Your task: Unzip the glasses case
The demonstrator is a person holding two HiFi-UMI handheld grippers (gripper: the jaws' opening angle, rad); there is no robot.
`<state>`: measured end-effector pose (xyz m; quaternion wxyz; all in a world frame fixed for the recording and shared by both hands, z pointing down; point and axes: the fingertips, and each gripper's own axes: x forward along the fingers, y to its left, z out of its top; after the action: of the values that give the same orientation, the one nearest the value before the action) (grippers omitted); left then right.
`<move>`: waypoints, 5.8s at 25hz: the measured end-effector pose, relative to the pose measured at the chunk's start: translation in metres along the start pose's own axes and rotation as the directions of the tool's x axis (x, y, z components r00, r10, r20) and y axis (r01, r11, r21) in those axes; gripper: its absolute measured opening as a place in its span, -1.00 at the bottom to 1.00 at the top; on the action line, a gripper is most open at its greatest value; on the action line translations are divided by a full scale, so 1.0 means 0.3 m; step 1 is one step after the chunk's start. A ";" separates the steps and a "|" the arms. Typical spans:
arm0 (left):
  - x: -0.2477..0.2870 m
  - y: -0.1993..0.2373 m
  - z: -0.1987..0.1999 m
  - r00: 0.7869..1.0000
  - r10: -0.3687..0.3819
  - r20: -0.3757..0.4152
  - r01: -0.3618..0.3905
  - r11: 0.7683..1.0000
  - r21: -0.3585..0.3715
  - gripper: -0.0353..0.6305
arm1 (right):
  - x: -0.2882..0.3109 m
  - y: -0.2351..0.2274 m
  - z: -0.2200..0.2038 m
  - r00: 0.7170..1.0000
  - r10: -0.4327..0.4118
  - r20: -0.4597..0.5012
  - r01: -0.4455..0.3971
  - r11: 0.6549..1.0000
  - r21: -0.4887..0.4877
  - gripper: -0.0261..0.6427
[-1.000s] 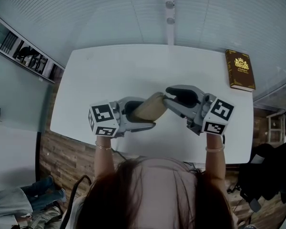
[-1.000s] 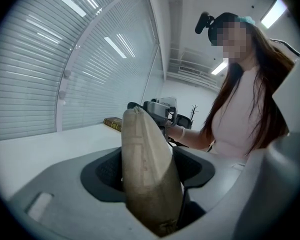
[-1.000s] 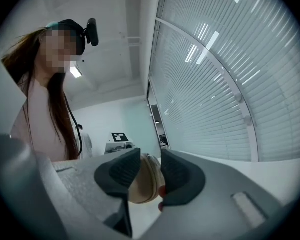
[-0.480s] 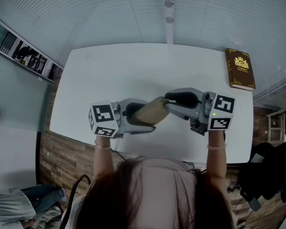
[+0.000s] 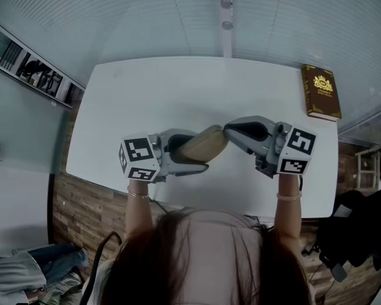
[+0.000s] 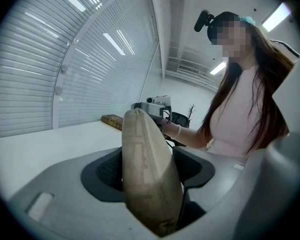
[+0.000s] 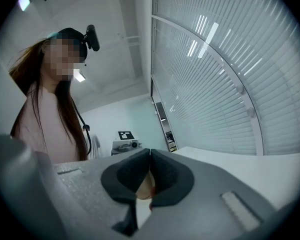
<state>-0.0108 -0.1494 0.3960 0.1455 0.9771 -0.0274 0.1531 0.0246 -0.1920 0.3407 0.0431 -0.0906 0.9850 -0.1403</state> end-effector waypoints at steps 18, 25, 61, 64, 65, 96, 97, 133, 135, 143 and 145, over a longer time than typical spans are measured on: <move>-0.010 0.017 0.007 0.990 -0.025 0.140 0.039 0.995 -0.095 -0.03 | -0.006 -0.026 -0.012 0.998 -0.054 -0.026 0.053 0.997 -0.062 -0.91; -0.030 0.020 0.027 0.974 -0.048 0.223 0.079 0.988 -0.134 -0.03 | -0.018 -0.042 -0.022 0.997 -0.071 -0.038 0.068 0.996 -0.061 -0.91; -0.070 0.069 0.065 0.886 -0.072 0.458 0.191 0.957 -0.220 -0.03 | -0.029 -0.080 -0.056 0.995 -0.103 0.017 0.103 0.994 0.022 -0.91; -0.079 0.070 0.066 0.872 -0.070 0.485 0.204 0.952 -0.228 -0.03 | -0.023 -0.075 -0.060 0.995 -0.101 0.018 0.100 0.995 0.027 -0.91; -0.082 0.071 0.067 0.868 -0.069 0.492 0.207 0.951 -0.231 -0.03 | -0.021 -0.074 -0.062 0.995 -0.100 0.017 0.100 0.995 0.028 -0.91; -0.078 0.107 0.087 0.748 0.004 0.664 0.279 0.905 -0.320 -0.03 | -0.026 -0.078 -0.075 0.987 -0.150 0.049 0.147 0.987 0.068 -0.91; -0.079 0.107 0.087 0.743 0.005 0.669 0.284 0.903 -0.323 -0.03 | -0.026 -0.076 -0.076 0.987 -0.152 0.049 0.148 0.987 0.069 -0.91; -0.106 0.074 0.079 0.667 0.054 0.744 0.335 0.869 -0.364 -0.03 | -0.021 0.013 -0.122 0.981 -0.188 0.053 0.181 0.977 0.109 -0.91; -0.110 0.067 0.075 0.666 0.053 0.744 0.335 0.870 -0.361 -0.03 | -0.018 0.022 -0.123 0.980 -0.190 0.052 0.183 0.977 0.107 -0.91; -0.124 0.053 0.071 0.643 0.061 0.764 0.351 0.863 -0.364 -0.02 | -0.010 0.051 -0.134 0.980 -0.192 0.043 0.186 0.977 0.105 -0.91; -0.126 0.051 0.068 0.641 0.063 0.765 0.352 0.862 -0.366 -0.03 | -0.009 0.055 -0.138 0.980 -0.194 0.043 0.188 0.976 0.107 -0.91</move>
<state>-0.0422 -0.1697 0.3701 0.3719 0.8803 -0.0414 -0.2916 0.0198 -0.1649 0.3758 0.0601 -0.1862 0.9618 -0.1915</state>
